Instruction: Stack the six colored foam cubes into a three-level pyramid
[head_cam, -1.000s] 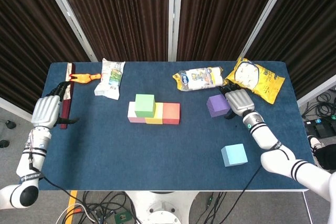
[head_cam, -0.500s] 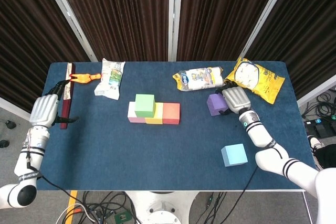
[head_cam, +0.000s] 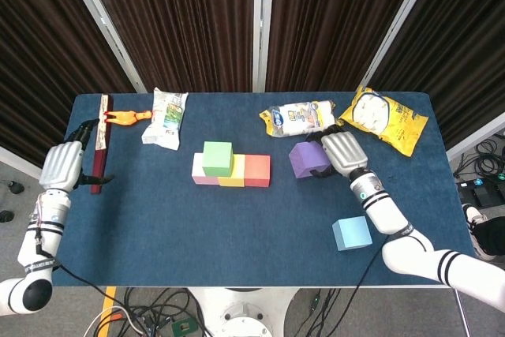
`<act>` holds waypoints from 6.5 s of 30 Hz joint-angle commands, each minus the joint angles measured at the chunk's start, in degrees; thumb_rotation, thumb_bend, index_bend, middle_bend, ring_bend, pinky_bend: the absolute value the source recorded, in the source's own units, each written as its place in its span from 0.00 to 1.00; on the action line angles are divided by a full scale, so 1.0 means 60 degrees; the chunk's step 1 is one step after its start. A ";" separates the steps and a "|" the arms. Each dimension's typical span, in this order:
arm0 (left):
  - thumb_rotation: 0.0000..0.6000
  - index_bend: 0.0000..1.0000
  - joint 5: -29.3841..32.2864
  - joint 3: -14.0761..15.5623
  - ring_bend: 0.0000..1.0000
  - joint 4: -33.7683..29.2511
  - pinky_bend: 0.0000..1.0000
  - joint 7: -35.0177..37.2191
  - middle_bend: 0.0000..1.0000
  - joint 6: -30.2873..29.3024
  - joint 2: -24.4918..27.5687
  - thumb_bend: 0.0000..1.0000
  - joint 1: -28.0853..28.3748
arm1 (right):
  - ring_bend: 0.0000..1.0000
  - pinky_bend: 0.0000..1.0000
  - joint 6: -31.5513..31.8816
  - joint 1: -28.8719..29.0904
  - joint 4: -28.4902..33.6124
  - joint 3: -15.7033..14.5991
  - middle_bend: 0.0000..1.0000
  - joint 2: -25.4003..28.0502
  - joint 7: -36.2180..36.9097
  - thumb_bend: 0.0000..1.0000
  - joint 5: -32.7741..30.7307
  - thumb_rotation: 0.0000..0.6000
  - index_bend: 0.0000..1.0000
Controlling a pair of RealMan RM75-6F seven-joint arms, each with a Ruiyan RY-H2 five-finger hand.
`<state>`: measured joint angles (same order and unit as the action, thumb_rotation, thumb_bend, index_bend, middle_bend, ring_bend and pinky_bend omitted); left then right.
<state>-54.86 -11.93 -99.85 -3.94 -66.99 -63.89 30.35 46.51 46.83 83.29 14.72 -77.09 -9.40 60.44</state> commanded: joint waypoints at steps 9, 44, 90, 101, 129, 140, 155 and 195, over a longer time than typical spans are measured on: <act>1.00 0.08 -0.0078 -0.0118 0.12 0.0035 0.31 0.0142 0.08 0.0086 0.0014 0.01 -0.0159 | 0.28 0.14 0.0722 0.1648 0.1194 0.0599 0.51 -0.0445 -0.3170 0.17 -0.3669 1.00 0.60; 1.00 0.08 -0.0405 -0.0350 0.12 0.0446 0.31 0.0844 0.08 0.0338 -0.0098 0.01 -0.0538 | 0.19 0.08 0.2110 0.3892 0.0835 0.0467 0.40 -0.2234 -0.5583 0.09 -0.6766 1.00 0.28; 1.00 0.08 -0.0345 -0.0535 0.12 0.0413 0.31 0.0843 0.08 0.0366 -0.0052 0.01 -0.0755 | 0.02 0.00 -0.0462 0.2387 -0.0294 -0.0017 0.13 -0.1664 -0.1344 0.01 -0.3221 1.00 0.32; 1.00 0.08 -0.0395 -0.0562 0.12 0.0485 0.31 0.0982 0.08 0.0380 -0.0071 0.01 -0.0801 | 0.03 0.00 -0.0032 0.2230 -0.0478 0.0104 0.18 -0.1939 -0.1099 0.09 -0.3049 1.00 0.49; 1.00 0.08 -0.0473 -0.0598 0.12 0.0438 0.31 0.1065 0.08 0.0306 -0.0066 0.01 -0.0895 | 0.03 0.00 0.0852 0.2515 -0.0079 0.0563 0.17 -0.2499 -0.2255 0.09 -0.4854 1.00 0.50; 1.00 0.08 -0.0484 -0.0609 0.12 0.0514 0.31 0.1133 0.08 0.0363 -0.0085 0.01 -0.0897 | 0.03 0.00 0.0766 0.2637 -0.0194 0.0624 0.17 -0.2618 -0.2413 0.09 -0.5161 1.00 0.48; 1.00 0.08 -0.0451 -0.0627 0.12 0.0534 0.31 0.1125 0.08 0.0412 -0.0096 0.01 -0.0884 | 0.03 0.00 0.0690 0.2803 -0.0467 0.0724 0.16 -0.2795 -0.2533 0.09 -0.5446 1.00 0.46; 1.00 0.08 -0.0477 -0.0619 0.12 0.0642 0.31 0.1189 0.08 0.0481 -0.0146 0.01 -0.0890 | 0.02 0.00 0.0721 0.2968 -0.0528 0.0740 0.13 -0.2985 -0.2752 0.07 -0.5699 1.00 0.23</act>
<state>-57.72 -15.64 -96.00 3.19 -64.10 -64.77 25.02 50.89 64.62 80.10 19.24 -95.03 -25.82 26.32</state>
